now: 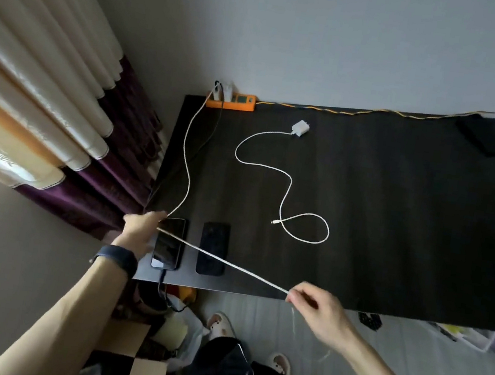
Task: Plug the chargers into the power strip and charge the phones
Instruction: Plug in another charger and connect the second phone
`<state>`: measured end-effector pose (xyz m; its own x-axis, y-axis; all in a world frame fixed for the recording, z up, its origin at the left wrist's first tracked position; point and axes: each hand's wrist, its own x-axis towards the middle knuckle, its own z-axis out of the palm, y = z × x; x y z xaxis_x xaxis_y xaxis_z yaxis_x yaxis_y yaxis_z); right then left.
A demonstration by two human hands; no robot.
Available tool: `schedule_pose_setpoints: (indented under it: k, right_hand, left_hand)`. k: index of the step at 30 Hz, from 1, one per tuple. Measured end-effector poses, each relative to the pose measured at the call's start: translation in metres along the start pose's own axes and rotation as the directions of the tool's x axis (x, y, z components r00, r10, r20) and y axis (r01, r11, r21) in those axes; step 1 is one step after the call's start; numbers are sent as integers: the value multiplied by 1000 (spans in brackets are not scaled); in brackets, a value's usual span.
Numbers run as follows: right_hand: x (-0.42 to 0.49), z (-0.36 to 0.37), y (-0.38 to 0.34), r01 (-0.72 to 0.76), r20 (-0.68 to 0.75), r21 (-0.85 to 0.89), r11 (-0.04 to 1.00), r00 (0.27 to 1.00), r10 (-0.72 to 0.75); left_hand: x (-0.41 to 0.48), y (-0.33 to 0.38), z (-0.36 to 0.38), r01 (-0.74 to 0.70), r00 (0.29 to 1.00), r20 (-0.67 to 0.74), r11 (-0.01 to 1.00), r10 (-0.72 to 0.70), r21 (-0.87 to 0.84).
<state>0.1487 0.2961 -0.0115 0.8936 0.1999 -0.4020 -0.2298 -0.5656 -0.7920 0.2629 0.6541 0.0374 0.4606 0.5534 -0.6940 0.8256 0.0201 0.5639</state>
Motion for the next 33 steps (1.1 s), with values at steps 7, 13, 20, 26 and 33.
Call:
schedule_pose_setpoints:
  k: [7, 13, 20, 26, 33]
  right_hand:
    - [5, 27, -35, 145, 73, -15, 989, 987, -143]
    - [-4, -1, -16, 98, 120, -145, 985, 990, -81]
    - [-6, -25, 16, -67, 226, -229, 971, 967, 120]
    - [0, 7, -22, 116, 201, -196, 974, 977, -76]
    - [5, 12, -45, 207, 164, -172, 963, 970, -179]
  left_hand:
    - [-103, -96, 54, -800, 582, 698, 445, 417, 401]
    - [-68, -129, 4, -712, 670, 448, 344, 592, 612]
    - [-24, -170, -71, -412, 839, 98, 507, 536, 757]
    - [-60, -159, -12, -631, 720, 376, 326, 582, 703]
    - [-112, -138, 50, -802, 597, 586, 400, 548, 443]
